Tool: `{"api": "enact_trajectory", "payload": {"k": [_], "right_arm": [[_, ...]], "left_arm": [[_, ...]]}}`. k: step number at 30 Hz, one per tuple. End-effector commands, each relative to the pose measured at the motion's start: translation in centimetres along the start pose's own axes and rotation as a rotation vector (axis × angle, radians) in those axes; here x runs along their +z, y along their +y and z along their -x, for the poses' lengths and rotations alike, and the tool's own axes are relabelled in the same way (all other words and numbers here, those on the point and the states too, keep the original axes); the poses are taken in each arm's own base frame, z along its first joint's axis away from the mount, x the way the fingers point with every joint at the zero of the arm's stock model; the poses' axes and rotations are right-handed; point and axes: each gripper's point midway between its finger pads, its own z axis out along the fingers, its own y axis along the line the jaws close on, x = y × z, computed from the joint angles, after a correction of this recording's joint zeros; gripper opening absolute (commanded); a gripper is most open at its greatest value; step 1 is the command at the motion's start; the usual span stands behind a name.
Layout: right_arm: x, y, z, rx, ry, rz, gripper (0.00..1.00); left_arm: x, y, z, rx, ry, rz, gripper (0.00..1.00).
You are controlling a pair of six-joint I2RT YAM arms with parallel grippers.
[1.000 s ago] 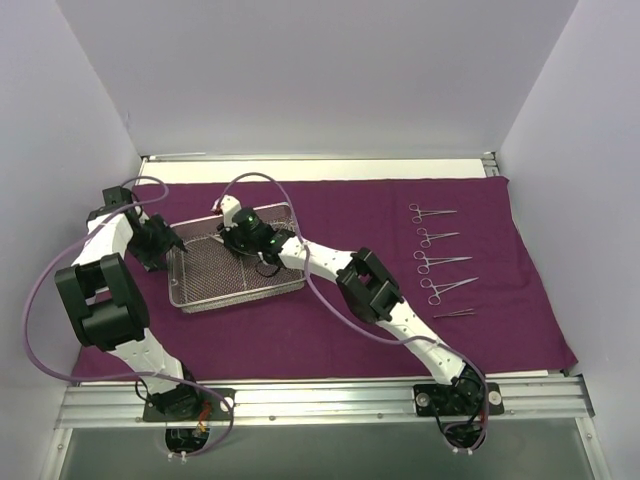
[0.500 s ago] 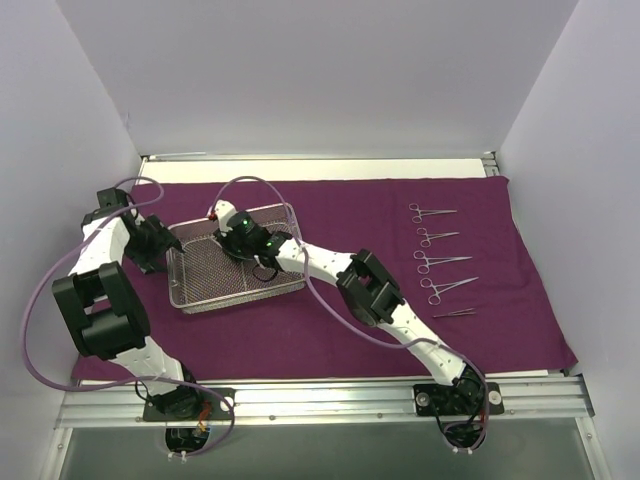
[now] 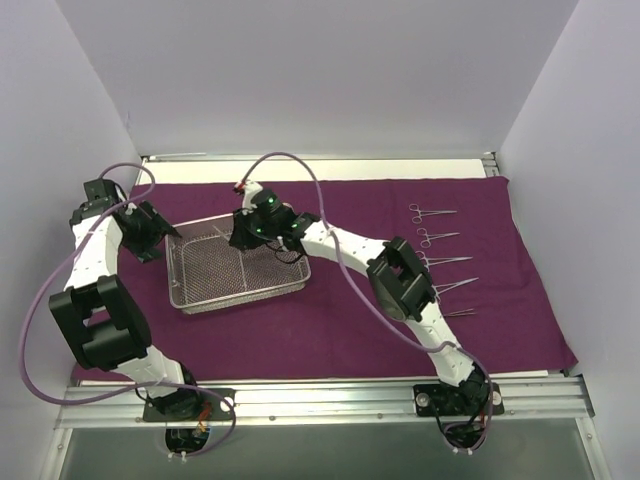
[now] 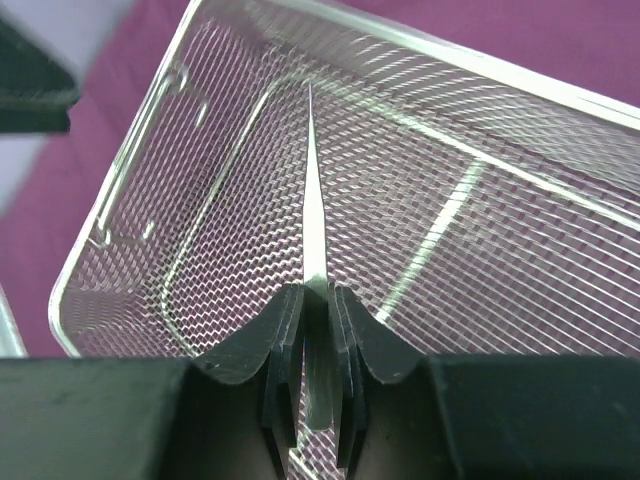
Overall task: Open and lay out the surgical kit
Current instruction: Pick up the medical item from the container, then place the medical item in the surgical kit.
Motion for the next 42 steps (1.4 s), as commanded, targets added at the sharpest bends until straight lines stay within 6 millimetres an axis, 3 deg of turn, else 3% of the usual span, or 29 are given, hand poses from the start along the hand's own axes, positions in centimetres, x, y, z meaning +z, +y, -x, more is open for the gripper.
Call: {"api": "enact_trajectory", "payload": {"k": [1,5,8,9,14,21,27,31,34,35,36,37,39,42], "right_arm": [[-3.8,0.5,5.1,0.109,-0.107,0.075,0.00],[-5.9,-0.3,5.2,0.149,-0.077,0.090,0.00],[-7.5,0.4,5.5,0.120,-0.067,0.099,0.00],[-8.6,1.0,6.3,0.106,-0.089,0.105,0.00],[-10.5,1.1,5.6,0.101,-0.088,0.092,0.00],[-12.7,1.8,5.9,0.096,-0.115,0.099,0.00],[-13.4,2.2,5.7,0.101,-0.121,0.109,0.00],[-13.5,2.3,5.1,0.103,-0.103,0.113,0.00],[-13.5,2.3,4.6,0.102,-0.094,0.115,0.00],[-13.5,2.4,4.5,0.099,-0.090,0.116,0.00],[-13.5,2.3,4.4,0.095,-0.087,0.116,0.00],[-13.5,2.3,4.4,0.094,-0.086,0.116,0.00],[-13.5,2.4,4.3,0.093,-0.080,0.116,0.00],[-13.4,2.1,4.2,0.073,-0.055,0.090,0.02]], "left_arm": [[-2.6,-5.1,-0.6,0.055,-0.004,-0.210,0.71],[-3.7,-8.5,-3.2,0.054,0.051,-0.311,0.74],[-4.1,-11.8,-5.0,0.043,0.077,-0.380,0.79],[-3.9,-12.7,-5.3,0.045,0.087,-0.398,0.79],[-2.5,-16.3,-8.9,-0.002,0.162,-0.439,0.80],[-0.6,-17.3,-10.4,-0.001,0.206,-0.344,0.80],[-0.1,-18.4,-10.1,-0.010,0.191,-0.348,0.77],[-0.1,-18.9,-9.5,-0.002,0.175,-0.358,0.70],[-0.1,-19.2,-9.2,0.015,0.162,-0.367,0.54],[0.1,-19.3,-9.1,0.027,0.165,-0.371,0.42],[0.3,-19.0,-9.5,0.027,0.185,-0.352,0.40],[0.4,-19.0,-9.6,0.042,0.189,-0.352,0.30],[0.6,-19.3,-10.1,0.063,0.214,-0.371,0.02],[0.4,-18.9,-10.8,0.099,0.216,-0.357,0.02]]}}
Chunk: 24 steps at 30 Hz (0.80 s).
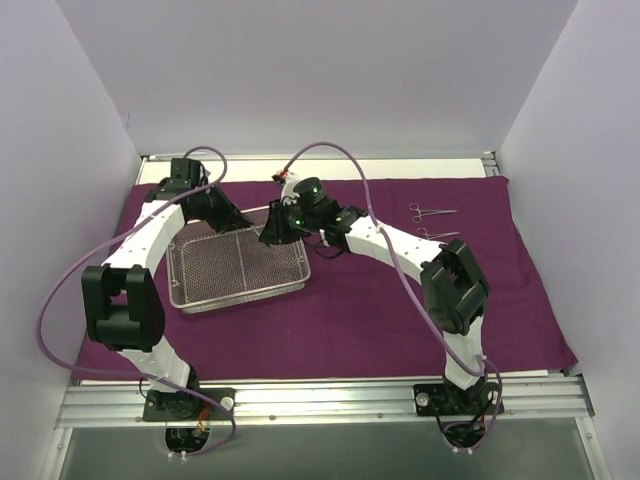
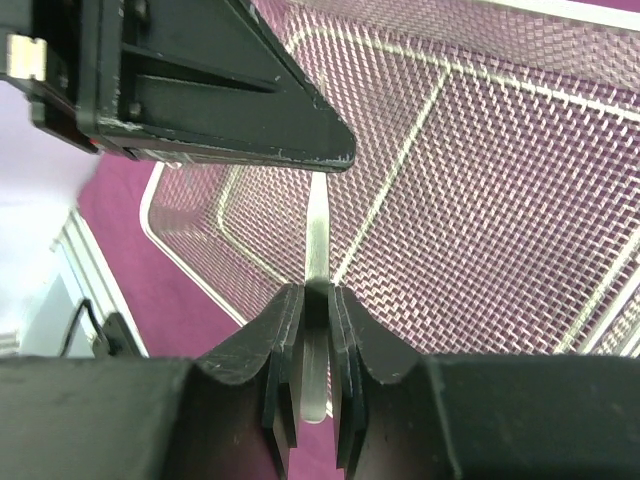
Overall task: Open and lay out the surgical kit
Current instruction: Place the medical item in the surgical kit.
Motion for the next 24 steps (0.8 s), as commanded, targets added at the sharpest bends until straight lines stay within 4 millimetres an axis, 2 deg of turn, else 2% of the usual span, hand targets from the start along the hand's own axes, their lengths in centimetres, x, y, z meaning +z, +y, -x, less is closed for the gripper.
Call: {"api": "enact_trajectory", "payload": {"k": [1,3,5,6,7,8,9,11,15,18,24], "right_arm": [[-2.1,2.7,2.7,-0.099,-0.039,0.030,0.11],[-2.5,1.8,2.5,-0.134,-0.001,-0.050,0.25],[-2.9,1.0,1.9,-0.207,0.032,-0.134,0.31],[-3.2,1.3,2.3,-0.236,0.029,-0.156,0.38],[-3.4,1.2,2.2,-0.264,0.035,-0.182,0.40],[-3.5,1.8,1.1,-0.330,0.072,-0.200,0.42],[-3.7,1.5,1.3,-0.370,0.063,-0.257,0.45],[-3.8,2.7,0.2,-0.436,0.082,-0.277,0.45],[-3.6,2.6,-1.5,-0.502,0.130,-0.339,0.40],[-3.7,3.4,-2.1,-0.549,0.128,-0.364,0.41],[-3.6,3.5,-2.7,-0.576,0.136,-0.401,0.40]], "left_arm": [[-0.7,-1.3,-0.2,0.091,-0.012,-0.012,0.02],[-1.1,-0.6,-0.6,0.089,-0.008,0.023,0.02],[-1.4,0.0,-0.7,0.082,-0.020,0.057,0.02],[-1.6,0.5,-1.1,0.073,-0.011,0.087,0.02],[-1.8,0.6,-0.9,0.071,-0.035,0.112,0.02],[-1.9,0.8,-1.0,0.061,-0.037,0.132,0.02],[-2.1,1.3,-1.4,0.042,-0.026,0.158,0.02],[-2.3,1.2,-1.6,0.008,-0.033,0.174,0.02],[-3.0,0.9,-2.2,-0.027,-0.044,0.179,0.02],[-3.2,0.9,-2.5,-0.040,-0.033,0.186,0.02],[-3.4,0.8,-3.2,-0.032,-0.018,0.172,0.02]]}}
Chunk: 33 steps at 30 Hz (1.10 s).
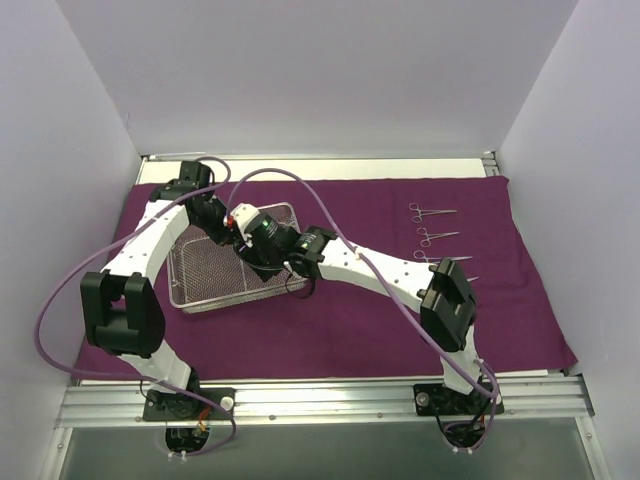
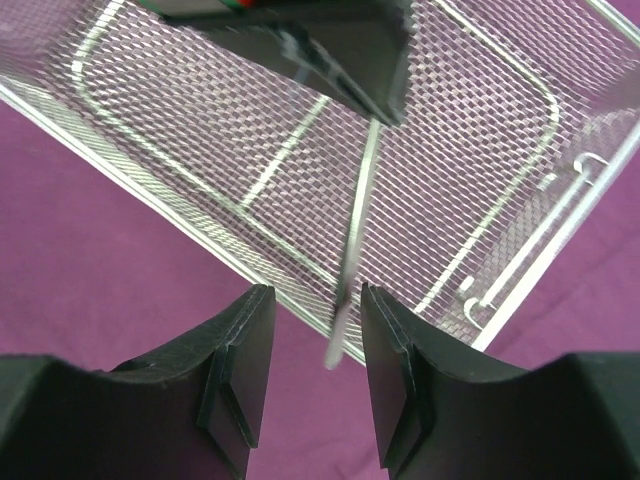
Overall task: Open and lay out the surgical kit
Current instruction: Place the medical item in the surgical kit.
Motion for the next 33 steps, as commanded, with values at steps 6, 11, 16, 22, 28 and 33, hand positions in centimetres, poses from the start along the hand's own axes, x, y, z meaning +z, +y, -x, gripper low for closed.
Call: {"api": "enact_trajectory", "payload": {"k": [6,11,16,22,28,33], "right_arm": [[-1.2,-0.7,1.1,-0.077,-0.004,-0.117,0.37],[-0.5,-0.1,1.0,-0.098,0.015,-0.130,0.34],[-0.1,-0.1,1.3,-0.112,0.030,-0.168,0.29],[0.0,-1.1,0.7,-0.109,0.057,-0.226,0.00],[-0.9,-3.5,-1.6,0.042,0.085,-0.203,0.00],[-4.3,-10.4,-5.6,0.620,0.041,-0.230,0.00]], "left_arm": [[-2.6,-1.2,-1.1,0.026,-0.027,-0.055,0.02],[-2.5,-1.0,-1.7,0.028,-0.017,-0.054,0.02],[-2.4,-1.4,-2.0,0.039,-0.013,-0.057,0.02],[-2.5,-2.1,-2.2,0.036,0.012,-0.110,0.17],[-5.2,0.4,3.2,-0.022,-0.114,-0.170,0.94],[-8.7,2.4,7.5,0.055,-0.313,-0.142,0.94]]}}
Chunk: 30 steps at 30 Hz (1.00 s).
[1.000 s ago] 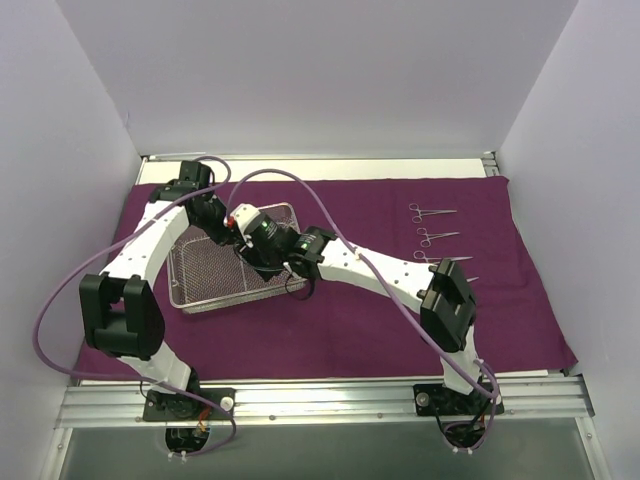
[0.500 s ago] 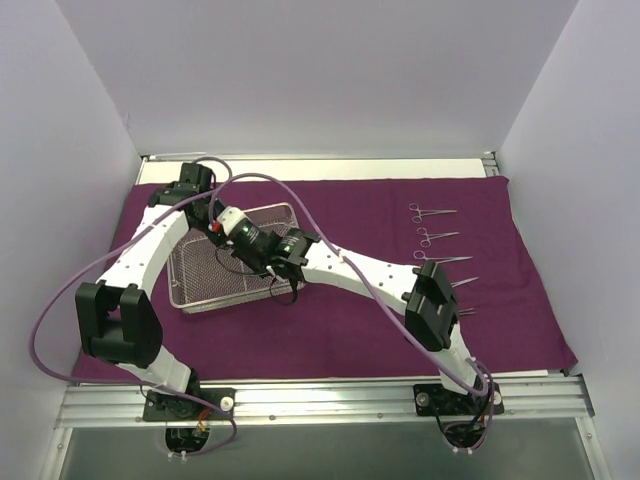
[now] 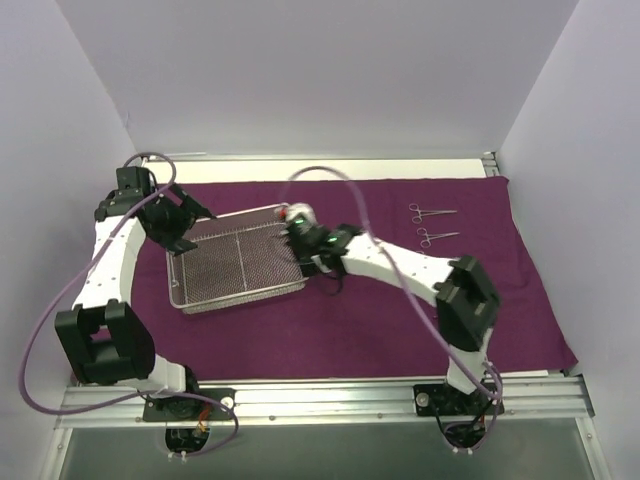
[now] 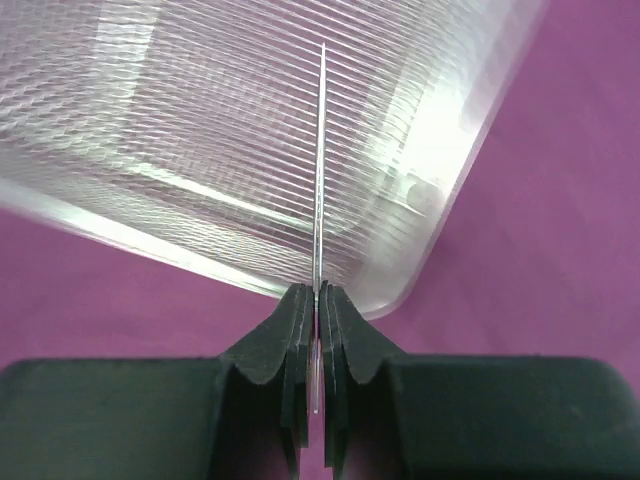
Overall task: Open and lay out the surgical kit
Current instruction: Place the medical item in the surgical kit.
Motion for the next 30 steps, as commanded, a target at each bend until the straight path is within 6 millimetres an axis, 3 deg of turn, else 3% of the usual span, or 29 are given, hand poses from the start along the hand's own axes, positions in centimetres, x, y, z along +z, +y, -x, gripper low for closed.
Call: {"api": "enact_trajectory", "payload": {"k": [1,2,3,5,6,8,9,10,13,18,21,30], "right_arm": [[-5.6,-7.9,3.0,0.557,-0.165,-0.011,0.00],[-6.1,-11.4,2.6,0.696,-0.186,-0.057,0.00],[-6.5,-13.2,1.8,0.876,-0.197,-0.085,0.00],[-7.8,-16.6,-1.9,1.066,-0.174,-0.176,0.00],[-8.4,-19.7,-3.9,1.186,-0.163,-0.269,0.00],[-10.5,-22.4,-8.6,1.338,-0.102,-0.447,0.00],[-12.0,-24.0,-12.3,1.475,-0.032,-0.598,0.00],[-13.6,-25.0,-13.6,1.533,-0.054,-0.656,0.00],[-15.6,-26.4,-18.7,1.710,-0.033,-0.775,0.00],[-15.9,-24.7,-27.2,1.855,0.117,-0.942,0.00],[-15.4,-24.2,-30.0,1.873,0.175,-0.972,0.00],[-14.3,-25.2,-30.8,1.881,0.204,-1.033,0.00]], "left_arm": [[-3.5,-2.3,1.5,0.223,-0.154,-0.082,0.94],[-3.3,-2.5,1.5,0.259,-0.176,-0.086,0.94],[-3.2,-2.6,1.4,0.286,-0.179,-0.092,0.94],[-2.5,-2.2,1.0,0.330,-0.151,-0.072,0.94],[-2.4,-2.0,1.1,0.339,-0.150,-0.057,0.94],[-2.5,-2.3,1.3,0.392,-0.152,-0.058,0.94],[-2.9,-2.5,1.5,0.416,-0.167,-0.059,0.94],[-3.1,-2.5,1.6,0.426,-0.179,-0.057,0.94],[-3.6,-3.0,1.4,0.448,-0.185,-0.082,0.94],[-2.9,-3.3,0.5,0.447,-0.138,-0.125,0.94],[-2.3,-3.5,0.0,0.441,-0.109,-0.150,0.94],[-1.5,-3.0,-0.2,0.431,-0.088,-0.147,0.94]]}}
